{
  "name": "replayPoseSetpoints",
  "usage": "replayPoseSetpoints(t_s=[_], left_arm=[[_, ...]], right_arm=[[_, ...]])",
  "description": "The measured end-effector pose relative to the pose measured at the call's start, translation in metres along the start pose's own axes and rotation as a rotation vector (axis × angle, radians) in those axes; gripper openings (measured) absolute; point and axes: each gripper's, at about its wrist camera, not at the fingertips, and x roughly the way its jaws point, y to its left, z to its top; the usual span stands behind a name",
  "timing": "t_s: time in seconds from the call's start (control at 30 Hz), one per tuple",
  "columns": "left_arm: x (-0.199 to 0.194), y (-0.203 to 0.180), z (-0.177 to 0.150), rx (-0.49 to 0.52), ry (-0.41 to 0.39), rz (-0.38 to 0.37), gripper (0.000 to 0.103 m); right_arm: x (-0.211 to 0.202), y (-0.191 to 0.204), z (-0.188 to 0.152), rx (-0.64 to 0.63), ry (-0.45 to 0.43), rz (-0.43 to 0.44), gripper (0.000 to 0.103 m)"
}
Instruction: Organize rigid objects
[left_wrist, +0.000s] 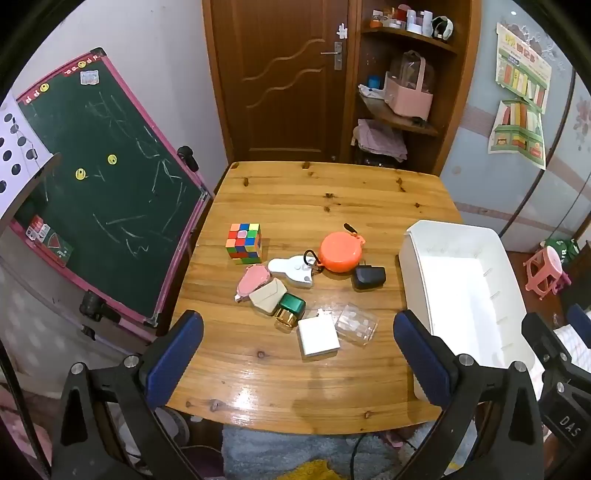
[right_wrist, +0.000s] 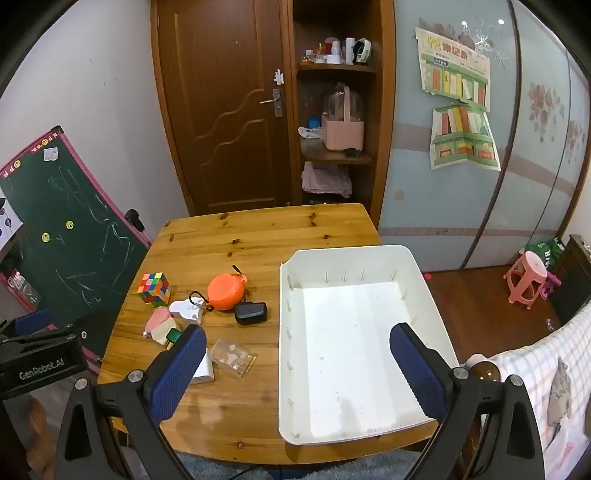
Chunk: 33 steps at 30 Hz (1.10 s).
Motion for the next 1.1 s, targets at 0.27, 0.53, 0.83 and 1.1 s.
replayPoseSetpoints(t_s=[0.27, 0.53, 0.83, 1.1], left_arm=[[0.0, 0.0, -0.001, -0.001, -0.015, -0.005, 0.103], [0.0, 0.0, -0.001, -0.002, -0.015, -0.004, 0.103], [0.0, -0.006, 0.004, -0.001, -0.021, 0.001, 0.103], [-0.002, -0.005, 0.004, 0.006, -0.034, -0.005, 0.103]], right_arm=[[0.002, -0.001, 0.0, 0.001, 0.004, 0.003, 0.1], [0.006, 0.0, 0.0, -0.003, 0.013, -0.002, 0.1], [0.011, 0.0, -0.006, -0.003, 0.016, -0.005, 0.1], [0.016, -0.001, -0.009, 0.002, 0.022, -0.007, 0.1]])
